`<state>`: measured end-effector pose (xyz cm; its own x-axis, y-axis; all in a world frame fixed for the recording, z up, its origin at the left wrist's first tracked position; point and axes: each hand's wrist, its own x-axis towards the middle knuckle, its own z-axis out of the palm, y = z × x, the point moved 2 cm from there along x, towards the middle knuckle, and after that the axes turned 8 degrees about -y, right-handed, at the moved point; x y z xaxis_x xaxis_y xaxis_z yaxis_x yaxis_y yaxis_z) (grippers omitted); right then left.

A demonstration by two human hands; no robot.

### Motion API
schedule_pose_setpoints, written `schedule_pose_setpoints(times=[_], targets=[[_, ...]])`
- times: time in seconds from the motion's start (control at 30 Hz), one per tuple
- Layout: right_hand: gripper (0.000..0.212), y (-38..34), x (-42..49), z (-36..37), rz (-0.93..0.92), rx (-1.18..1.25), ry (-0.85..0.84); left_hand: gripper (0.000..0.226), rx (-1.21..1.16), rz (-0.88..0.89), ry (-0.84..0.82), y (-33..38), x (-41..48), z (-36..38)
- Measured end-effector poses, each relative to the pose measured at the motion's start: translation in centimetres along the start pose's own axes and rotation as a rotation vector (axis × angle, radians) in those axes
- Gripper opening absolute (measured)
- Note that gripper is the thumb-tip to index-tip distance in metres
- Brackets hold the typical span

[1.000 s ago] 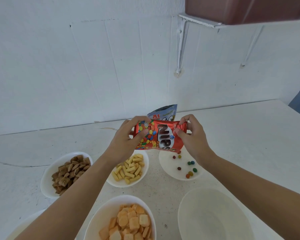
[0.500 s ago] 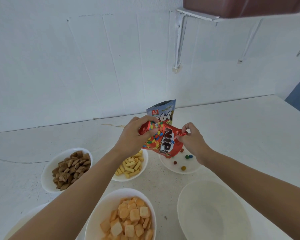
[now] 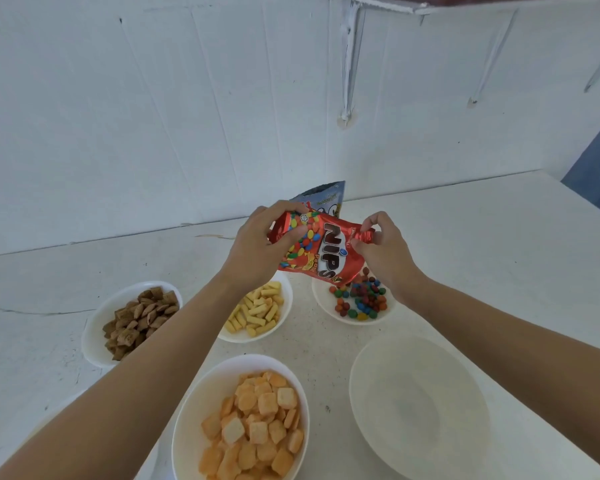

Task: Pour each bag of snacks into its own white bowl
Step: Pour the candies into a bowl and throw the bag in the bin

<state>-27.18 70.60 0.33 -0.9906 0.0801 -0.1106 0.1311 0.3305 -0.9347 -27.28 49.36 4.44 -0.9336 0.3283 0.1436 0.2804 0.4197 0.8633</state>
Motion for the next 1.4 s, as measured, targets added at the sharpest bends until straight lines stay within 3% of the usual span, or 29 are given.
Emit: schedule_pose_setpoints(times=[0.23,0.43,0.63,0.83,0.93,1.07,1.2,1.4], targets=[[0.014,-1.9,-0.5,-0.2,-0.148,0.044,0.109,0.020,0.004,0.110,0.089,1.4,0.3,-1.1],[0.016,0.9,-0.6,0.6,-0.003,0.038,0.082,0.020,0.072,0.091,0.017,0.7,0.0,0.4],[0.019,2.5,-0.5,0.6,0.180,0.128,0.043,0.042,0.156,0.086,-0.203,0.9,-0.2,1.2],[0.018,0.7,-0.2,-0.3,0.077,0.241,0.119,0.033,0.122,0.134,0.002,2.0,0.7,0.3],[0.018,0.2,-0.1,-0.4,0.035,0.223,0.133,0.030,0.107,0.134,0.028,2.3,0.7,-0.1],[0.022,1.6,-0.1,-0.1,0.105,0.250,0.109,0.042,0.112,0.143,-0.126,1.8,0.2,0.4],[0.027,2.6,-0.6,0.1,0.194,0.289,0.092,0.072,0.352,0.123,-0.347,1.1,-0.4,1.5],[0.028,1.2,-0.5,-0.6,0.083,0.295,0.099,0.044,0.285,0.182,-0.137,1.1,0.1,0.7]])
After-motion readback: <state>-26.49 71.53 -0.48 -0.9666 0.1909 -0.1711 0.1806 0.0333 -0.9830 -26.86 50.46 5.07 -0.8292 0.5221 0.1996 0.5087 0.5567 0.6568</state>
